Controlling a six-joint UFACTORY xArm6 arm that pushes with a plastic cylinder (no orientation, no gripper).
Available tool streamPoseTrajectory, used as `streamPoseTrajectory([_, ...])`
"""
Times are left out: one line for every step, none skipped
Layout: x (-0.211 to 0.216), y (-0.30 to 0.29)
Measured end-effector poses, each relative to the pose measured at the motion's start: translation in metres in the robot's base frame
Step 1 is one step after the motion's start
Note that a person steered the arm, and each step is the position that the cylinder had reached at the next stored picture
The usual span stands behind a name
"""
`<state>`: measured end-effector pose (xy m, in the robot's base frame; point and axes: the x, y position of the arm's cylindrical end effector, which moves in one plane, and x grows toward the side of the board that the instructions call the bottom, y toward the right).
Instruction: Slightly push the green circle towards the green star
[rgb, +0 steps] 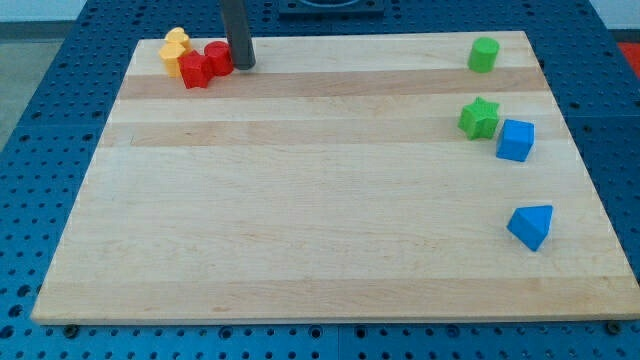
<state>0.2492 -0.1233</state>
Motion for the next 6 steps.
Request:
streamPoseTrajectory([0.000,0.045])
streamPoseTrajectory([-0.006,0.096])
streamPoseTrajectory([-0.021,0.138])
streamPoseTrajectory([-0.028,0.195])
streamPoseTrajectory([-0.033,0.257])
streamPoseTrajectory([-0.043,0.301])
